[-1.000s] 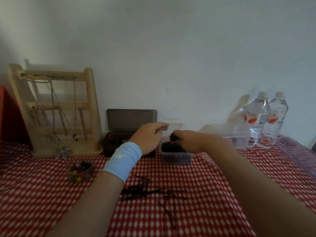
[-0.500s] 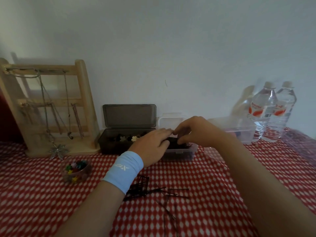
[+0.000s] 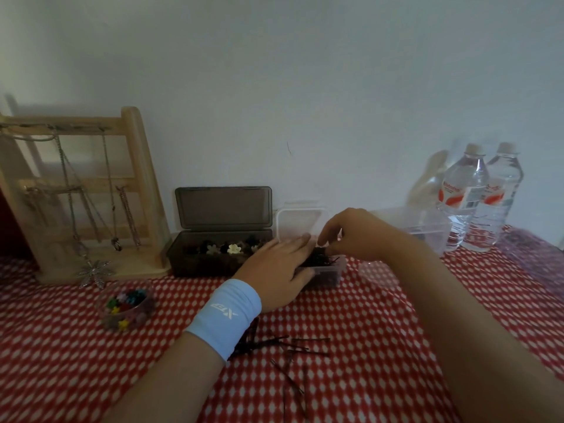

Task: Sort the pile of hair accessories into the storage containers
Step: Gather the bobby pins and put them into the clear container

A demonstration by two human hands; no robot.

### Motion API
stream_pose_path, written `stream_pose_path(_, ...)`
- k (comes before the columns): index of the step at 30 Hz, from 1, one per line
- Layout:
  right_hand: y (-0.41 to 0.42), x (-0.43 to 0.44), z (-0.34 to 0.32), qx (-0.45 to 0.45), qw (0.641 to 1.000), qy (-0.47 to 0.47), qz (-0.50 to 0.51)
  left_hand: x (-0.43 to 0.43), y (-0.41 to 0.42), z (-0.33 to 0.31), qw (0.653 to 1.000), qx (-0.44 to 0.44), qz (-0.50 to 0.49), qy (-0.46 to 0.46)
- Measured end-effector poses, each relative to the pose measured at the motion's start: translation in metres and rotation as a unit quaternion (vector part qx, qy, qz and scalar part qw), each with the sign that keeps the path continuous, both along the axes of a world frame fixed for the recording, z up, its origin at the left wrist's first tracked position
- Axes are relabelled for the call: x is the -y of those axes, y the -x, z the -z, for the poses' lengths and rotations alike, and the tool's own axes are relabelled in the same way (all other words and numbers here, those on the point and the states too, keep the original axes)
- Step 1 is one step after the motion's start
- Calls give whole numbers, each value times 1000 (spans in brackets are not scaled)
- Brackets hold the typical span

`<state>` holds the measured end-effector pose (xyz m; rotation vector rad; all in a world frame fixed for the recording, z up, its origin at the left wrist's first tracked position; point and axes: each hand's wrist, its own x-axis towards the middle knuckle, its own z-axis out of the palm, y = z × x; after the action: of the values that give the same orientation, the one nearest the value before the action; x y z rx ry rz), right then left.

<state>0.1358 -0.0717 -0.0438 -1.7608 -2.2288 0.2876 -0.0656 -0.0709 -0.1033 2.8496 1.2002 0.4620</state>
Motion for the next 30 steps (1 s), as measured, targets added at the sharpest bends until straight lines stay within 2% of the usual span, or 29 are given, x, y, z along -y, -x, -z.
stream_pose_path(3, 11, 0, 6, 20, 999, 11, -29, 2, 0, -4, 1000, -9, 6, 4)
stream_pose_path(7, 13, 4, -2, 21, 999, -10, -28, 8, 11, -20, 991, 104, -27, 74)
stream_pose_path(10, 19, 12, -13, 4, 998, -44, -32, 11, 25, -30, 987, 155, -45, 17)
stream_pose_path(12, 31, 23, -21, -5, 998, -29, -55, 20, 36, -36, 989, 137, -53, 1)
stream_pose_path(14, 47, 35, -24, 30, 995, 20, -93, 31, 47, -38, 994, 72, -63, 49)
stream_pose_path(17, 69, 51, -18, 104, 972, 157, -144, 46, 69, -33, 984, -47, -82, 153)
stream_pose_path(19, 79, 57, -11, 143, 952, 218, -161, 54, 85, -26, 974, -108, -88, 180)
stream_pose_path(21, 84, 64, -8, 178, 944, 240, -141, 60, 95, -22, 967, -148, -85, 191)
stream_pose_path(23, 87, 71, -5, 219, 940, 238, -107, 63, 97, -21, 969, -137, -77, 192)
stream_pose_path(25, 87, 76, 0, 240, 942, 212, -97, 63, 93, -20, 976, -87, -72, 187)
stream_pose_path(30, 87, 87, 14, 138, 971, 180, -73, 65, 82, -12, 980, -25, -67, 185)
